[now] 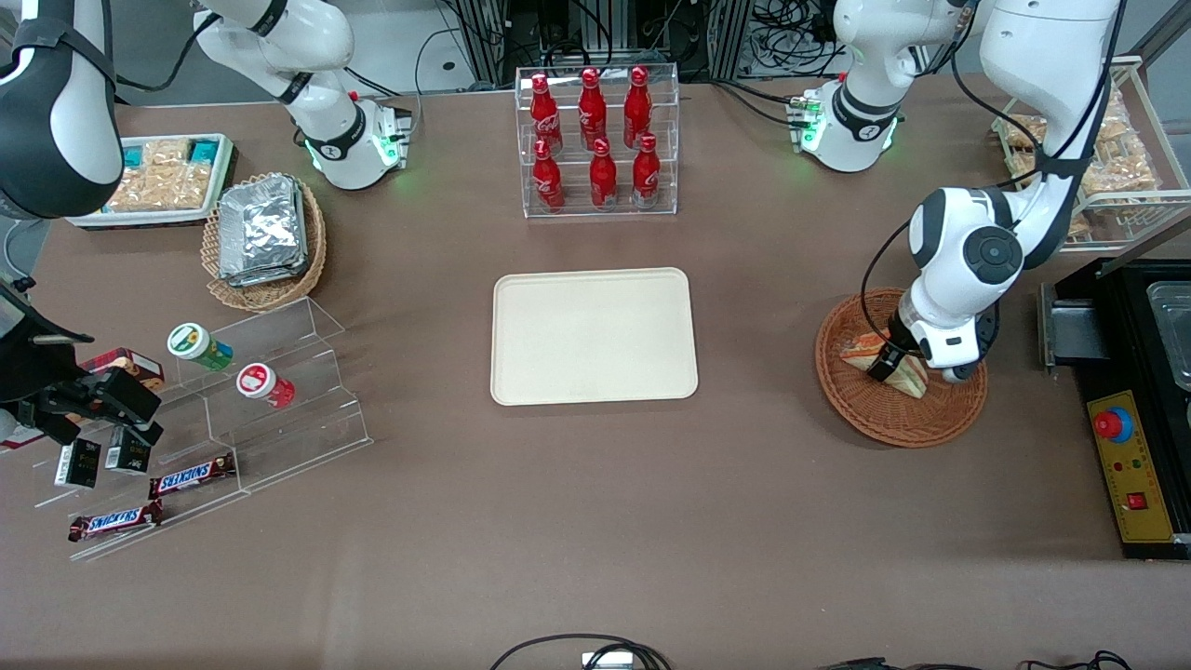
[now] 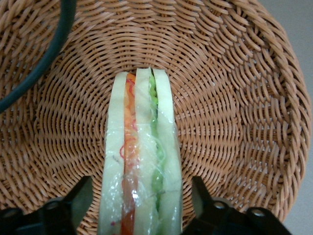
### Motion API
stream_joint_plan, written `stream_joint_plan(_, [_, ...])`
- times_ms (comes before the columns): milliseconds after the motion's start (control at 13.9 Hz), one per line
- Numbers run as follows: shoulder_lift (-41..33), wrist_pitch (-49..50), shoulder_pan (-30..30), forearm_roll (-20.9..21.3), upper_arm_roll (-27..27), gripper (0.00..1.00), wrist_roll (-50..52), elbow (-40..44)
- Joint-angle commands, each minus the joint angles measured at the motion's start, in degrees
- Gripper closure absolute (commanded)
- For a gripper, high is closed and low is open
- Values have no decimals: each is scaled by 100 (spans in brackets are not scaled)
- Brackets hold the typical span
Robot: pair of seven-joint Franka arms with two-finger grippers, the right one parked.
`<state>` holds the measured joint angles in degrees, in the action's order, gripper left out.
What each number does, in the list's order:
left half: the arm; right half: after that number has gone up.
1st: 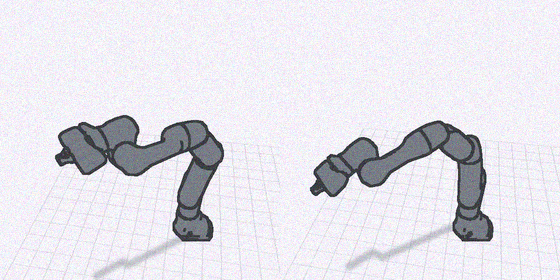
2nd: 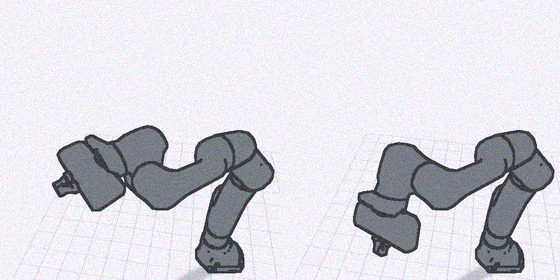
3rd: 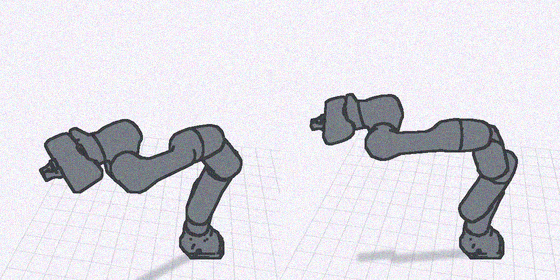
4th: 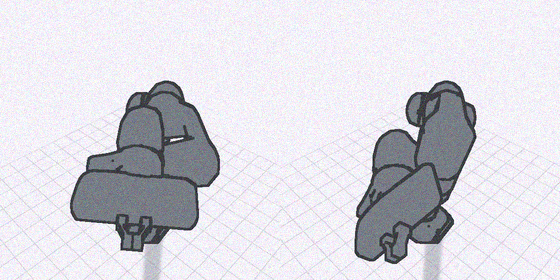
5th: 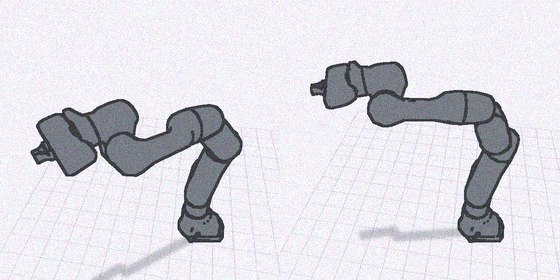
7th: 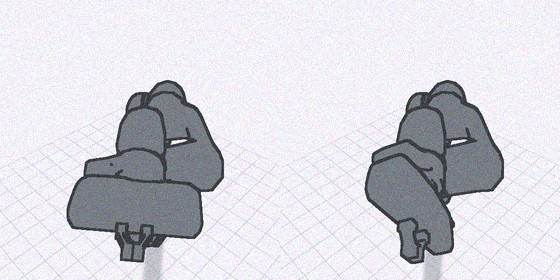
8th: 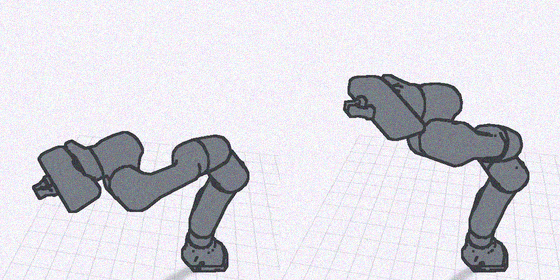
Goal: Place sandwich from basket to tray
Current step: 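Close the left gripper on the sandwich and lift it from the basket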
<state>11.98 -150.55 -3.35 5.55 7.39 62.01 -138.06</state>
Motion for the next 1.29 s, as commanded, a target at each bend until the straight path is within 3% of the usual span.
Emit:
stream_joint_plan(0, [-2,-176,-7,139,-53,100,171,-72])
stream_joint_plan(432, [-230,-54,1,139,-133,100,277,-10])
stream_joint_plan(791, [-828,1473,72,490,-45,100,145,673])
stream_joint_plan(1007, [-829,2807,72,491,305,100,-188,1726])
stream_joint_plan(1223, [-723,3146,72,403,955,100,-277,2318])
